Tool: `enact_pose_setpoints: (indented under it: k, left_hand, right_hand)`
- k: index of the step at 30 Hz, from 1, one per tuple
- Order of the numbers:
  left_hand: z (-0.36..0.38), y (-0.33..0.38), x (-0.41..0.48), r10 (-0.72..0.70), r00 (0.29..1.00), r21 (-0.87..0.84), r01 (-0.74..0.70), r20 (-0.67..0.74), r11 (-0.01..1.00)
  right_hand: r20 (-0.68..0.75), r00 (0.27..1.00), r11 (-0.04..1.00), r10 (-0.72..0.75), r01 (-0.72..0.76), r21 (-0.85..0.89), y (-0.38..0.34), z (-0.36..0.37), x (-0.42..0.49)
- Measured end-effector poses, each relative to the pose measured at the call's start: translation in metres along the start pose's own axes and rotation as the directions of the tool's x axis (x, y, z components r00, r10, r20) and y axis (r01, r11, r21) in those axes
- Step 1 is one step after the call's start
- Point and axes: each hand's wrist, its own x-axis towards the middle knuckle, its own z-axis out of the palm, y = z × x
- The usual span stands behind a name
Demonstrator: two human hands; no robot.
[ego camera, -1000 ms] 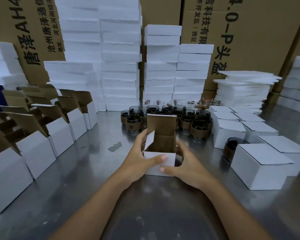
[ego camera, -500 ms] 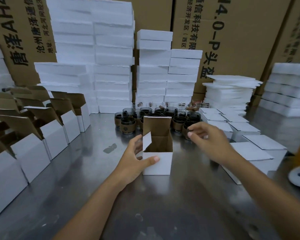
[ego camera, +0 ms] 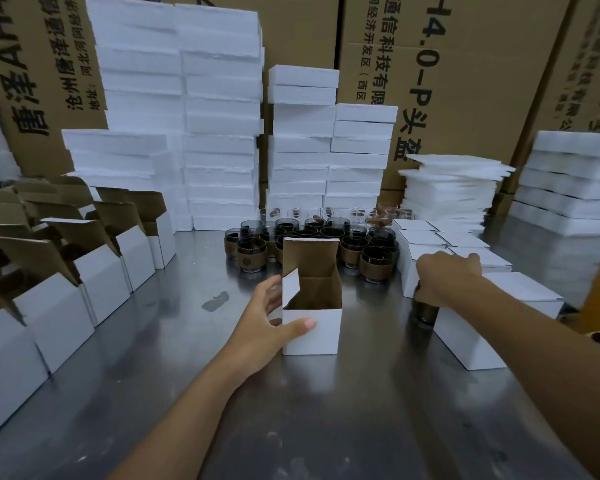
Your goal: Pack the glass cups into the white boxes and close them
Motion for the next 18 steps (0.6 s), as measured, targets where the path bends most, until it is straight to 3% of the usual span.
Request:
enact_pose_setpoints:
  k: [6,11,13,15,18]
  left_hand:
    - [0.0,-0.001,0.001,0.002,1.0,0.009,-0.002,-0.019,1.0]
    - [-0.001,-0.006,0.002,0.024,0.997,0.087,-0.018,-0.068,0.996]
    - [-0.001,-0.006,0.002,0.031,0.995,0.118,-0.019,-0.1,0.993]
    - [0.0,-0.006,0.001,0.034,0.991,0.139,-0.016,-0.132,0.99]
    - [0.003,-0.005,-0.001,0.066,0.978,0.206,-0.025,-0.198,0.978]
  right_hand:
    - [0.011,0.998,0.97,-0.06,0.055,0.238,-0.021,-0.004,-0.008]
    - [-0.238,0.97,0.866,-0.048,0.159,0.474,-0.037,-0.003,-0.025]
    - [-0.401,0.915,0.77,0.044,0.225,0.597,-0.044,0.001,-0.032]
    - [-0.504,0.844,0.602,0.183,0.309,0.737,-0.049,0.005,-0.04]
    - [-0.463,0.817,0.244,0.344,0.398,0.884,-0.054,0.013,-0.052]
